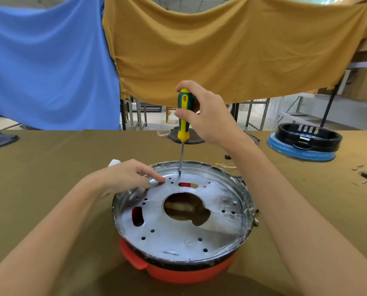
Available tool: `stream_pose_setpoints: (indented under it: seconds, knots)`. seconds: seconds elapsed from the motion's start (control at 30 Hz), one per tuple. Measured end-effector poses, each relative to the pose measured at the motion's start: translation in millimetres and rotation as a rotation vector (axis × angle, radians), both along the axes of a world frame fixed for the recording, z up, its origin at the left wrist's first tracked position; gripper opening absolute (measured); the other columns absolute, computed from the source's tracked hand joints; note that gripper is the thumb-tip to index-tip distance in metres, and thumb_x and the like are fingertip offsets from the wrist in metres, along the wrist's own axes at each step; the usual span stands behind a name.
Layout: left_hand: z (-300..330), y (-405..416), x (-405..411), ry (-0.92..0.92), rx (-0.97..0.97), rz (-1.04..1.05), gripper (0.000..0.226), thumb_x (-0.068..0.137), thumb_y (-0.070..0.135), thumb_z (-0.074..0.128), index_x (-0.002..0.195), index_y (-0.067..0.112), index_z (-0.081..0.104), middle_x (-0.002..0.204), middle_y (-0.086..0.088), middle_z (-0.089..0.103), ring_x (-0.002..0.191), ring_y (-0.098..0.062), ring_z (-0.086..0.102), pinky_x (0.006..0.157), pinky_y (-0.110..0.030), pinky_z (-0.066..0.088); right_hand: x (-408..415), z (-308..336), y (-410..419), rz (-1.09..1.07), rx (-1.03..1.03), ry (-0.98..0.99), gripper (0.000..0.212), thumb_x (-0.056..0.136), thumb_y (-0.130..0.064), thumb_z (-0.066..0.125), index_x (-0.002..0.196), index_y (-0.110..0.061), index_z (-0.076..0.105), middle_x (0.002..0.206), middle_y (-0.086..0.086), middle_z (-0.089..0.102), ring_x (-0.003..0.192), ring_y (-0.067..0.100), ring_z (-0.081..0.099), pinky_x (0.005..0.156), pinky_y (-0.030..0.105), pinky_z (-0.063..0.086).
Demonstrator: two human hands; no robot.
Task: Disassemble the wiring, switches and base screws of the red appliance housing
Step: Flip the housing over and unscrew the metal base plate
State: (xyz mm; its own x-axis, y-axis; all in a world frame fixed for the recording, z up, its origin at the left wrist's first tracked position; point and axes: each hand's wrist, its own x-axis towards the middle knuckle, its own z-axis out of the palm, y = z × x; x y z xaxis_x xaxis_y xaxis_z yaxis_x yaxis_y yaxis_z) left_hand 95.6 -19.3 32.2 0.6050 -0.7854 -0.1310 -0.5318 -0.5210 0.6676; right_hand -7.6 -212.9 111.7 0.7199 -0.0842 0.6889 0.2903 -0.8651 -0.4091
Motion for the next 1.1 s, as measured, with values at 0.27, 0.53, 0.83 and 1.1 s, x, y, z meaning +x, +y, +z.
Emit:
stream_pose_setpoints:
  seconds: [0.27,0.53,0.83,1.1]
  knots:
    - [-3,-28,17,-0.198,-0.022,-0.104,0.008,0.088,0.031,0.071,0.086,0.038,0.076,0.101,0.020,0.065,0.100,0.004,0.055,0.092,-0.026,0.037,1,-10,-8,-0.048,0.041,-0.018,0.041,0.094,-0.040,0.067,0.126,-0.026,0.046,0.092,0.002,0.047,0.074,0.013,0.047,0.063,0.013,0.041]
    - [-14,-31,25,-0.203,-0.089,-0.128,0.004,0.086,0.035,0.074,0.082,0.034,0.073,0.094,0.025,0.069,0.100,0.002,0.059,0.097,-0.034,0.039,-1,1,-7,-0.028,0.058,0.002,0.041,0.094,-0.018,0.069,0.131,-0.025,0.055,0.110,-0.001,0.061,0.097,0.020,0.059,0.090,0.037,0.052]
    - [-16,-30,25,-0.199,-0.098,-0.117,0.004,0.087,0.036,0.072,0.083,0.035,0.072,0.095,0.024,0.070,0.101,0.001,0.059,0.097,-0.032,0.038,1,-9,-1,-0.179,0.006,-0.040,0.045,0.094,-0.048,0.063,0.128,-0.023,0.049,0.098,0.002,0.043,0.078,0.015,0.047,0.066,0.016,0.038]
    - [-16,-29,23,-0.196,-0.101,-0.113,0.003,0.088,0.033,0.071,0.087,0.031,0.073,0.095,0.023,0.070,0.097,0.005,0.058,0.092,-0.024,0.034,-5,4,-3,0.016,0.097,0.081,0.043,0.097,-0.013,0.062,0.136,-0.021,0.048,0.110,0.007,0.064,0.099,0.018,0.063,0.091,0.037,0.055]
